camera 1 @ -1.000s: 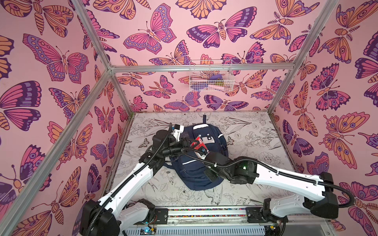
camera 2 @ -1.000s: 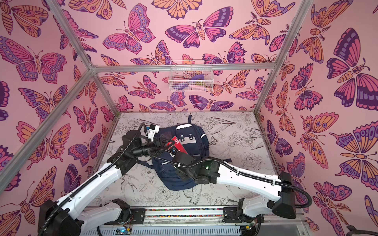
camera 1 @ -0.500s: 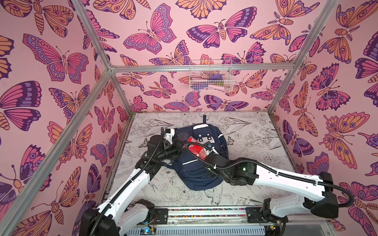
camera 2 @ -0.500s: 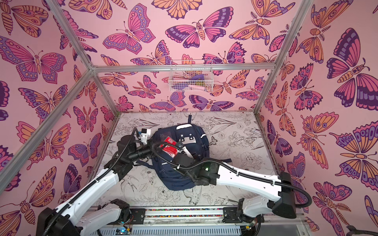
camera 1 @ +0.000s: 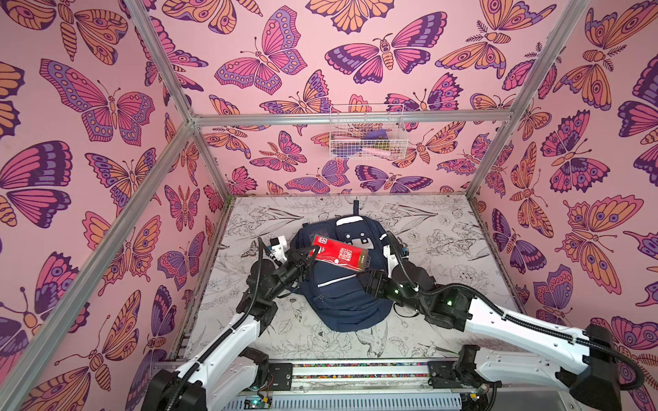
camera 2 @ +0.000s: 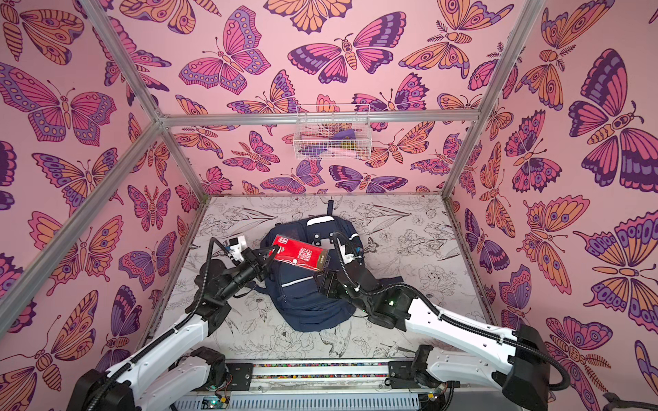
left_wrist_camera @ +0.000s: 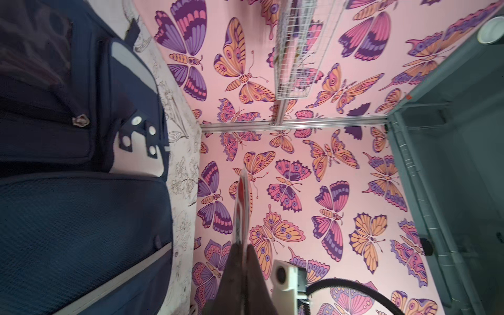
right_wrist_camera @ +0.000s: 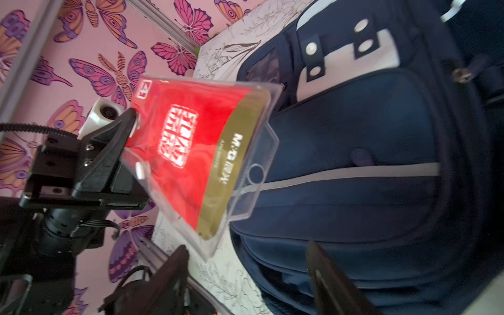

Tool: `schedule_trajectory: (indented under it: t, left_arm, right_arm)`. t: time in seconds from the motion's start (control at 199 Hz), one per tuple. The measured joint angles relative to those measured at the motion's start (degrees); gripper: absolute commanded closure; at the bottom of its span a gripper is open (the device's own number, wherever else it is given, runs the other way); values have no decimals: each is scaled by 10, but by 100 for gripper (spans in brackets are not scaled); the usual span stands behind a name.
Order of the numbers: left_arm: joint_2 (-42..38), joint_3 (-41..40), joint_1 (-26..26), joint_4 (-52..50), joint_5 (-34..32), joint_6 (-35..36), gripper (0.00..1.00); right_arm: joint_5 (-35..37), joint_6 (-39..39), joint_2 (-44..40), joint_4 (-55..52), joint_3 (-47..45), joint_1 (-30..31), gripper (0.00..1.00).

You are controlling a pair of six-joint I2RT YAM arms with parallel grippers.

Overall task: Pack books, pencil case, and school supplies into a backpack
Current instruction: Close the student bag at the center of the table.

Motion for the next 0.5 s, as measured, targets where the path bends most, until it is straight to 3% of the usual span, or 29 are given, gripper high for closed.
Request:
schedule_trajectory:
  t: [0.08,0.166,0.281,0.336,0.502]
  left_arm:
    - [-11,-6,0,15,-8,-8,100]
    - [-14,-14,0,22,-12,-17,100]
    - [-18,-24,0,25,-19,-26,100]
    - [-21,-31,0,33,-25,-31,100]
    - [-20,-49,0,55,-34,-53,100]
  right_arm:
    - [-20,23,14,50,-5,-1,50]
    - [-34,39,22,100,-5,-1,49]
    - [-45,52,24,161,-9,-1,28]
    - [-51,50,25,182,-10,-1,25]
    - [-56,52,32,214,-12,-3,36]
